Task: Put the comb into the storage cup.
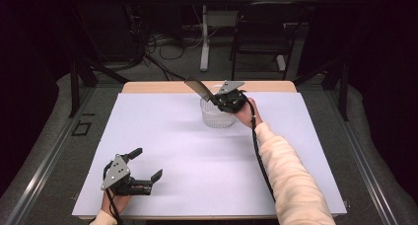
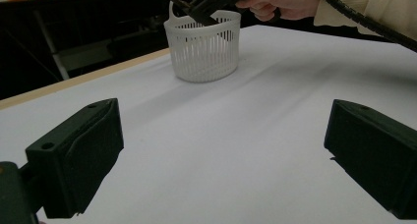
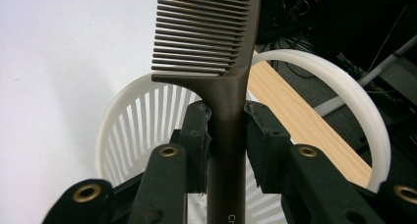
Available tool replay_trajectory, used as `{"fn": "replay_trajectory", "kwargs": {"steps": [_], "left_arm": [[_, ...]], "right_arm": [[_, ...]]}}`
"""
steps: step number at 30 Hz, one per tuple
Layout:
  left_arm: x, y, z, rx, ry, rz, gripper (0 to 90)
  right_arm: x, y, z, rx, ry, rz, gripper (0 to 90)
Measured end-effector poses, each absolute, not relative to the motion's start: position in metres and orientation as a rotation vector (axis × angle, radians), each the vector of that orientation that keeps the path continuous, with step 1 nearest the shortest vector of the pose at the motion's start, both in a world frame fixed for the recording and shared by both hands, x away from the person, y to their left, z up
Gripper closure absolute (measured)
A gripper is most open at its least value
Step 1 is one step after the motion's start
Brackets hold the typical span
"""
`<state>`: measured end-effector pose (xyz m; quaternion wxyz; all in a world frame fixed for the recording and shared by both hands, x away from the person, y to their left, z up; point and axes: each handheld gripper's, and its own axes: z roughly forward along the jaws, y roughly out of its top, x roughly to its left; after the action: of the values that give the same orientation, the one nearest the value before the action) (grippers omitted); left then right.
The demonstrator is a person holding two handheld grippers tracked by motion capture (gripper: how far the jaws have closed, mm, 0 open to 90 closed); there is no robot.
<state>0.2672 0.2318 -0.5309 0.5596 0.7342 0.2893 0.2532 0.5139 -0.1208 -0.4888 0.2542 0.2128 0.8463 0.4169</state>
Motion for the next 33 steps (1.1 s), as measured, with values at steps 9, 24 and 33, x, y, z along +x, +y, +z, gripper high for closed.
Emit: {"fn": "replay_trajectory", "kwargs": {"steps": [9,24,33], "left_arm": [[0.267,0.232,-0.531,1.731,0.682,0.598,1.4],[0.267,0.231,-0.531,1.735,0.684,0.599,1.4],[0.268,0.23,-0.531,1.736,0.68,0.598,1.4]], "right_arm": [[0.508,-0.125,-0.485,0.577,2.318,1.116,59.0],[0.492,-0.139,-0.465,0.611,2.365,1.156,31.8],[0.487,-0.146,-0.461,0.677,2.406,1.165,21.7]]}}
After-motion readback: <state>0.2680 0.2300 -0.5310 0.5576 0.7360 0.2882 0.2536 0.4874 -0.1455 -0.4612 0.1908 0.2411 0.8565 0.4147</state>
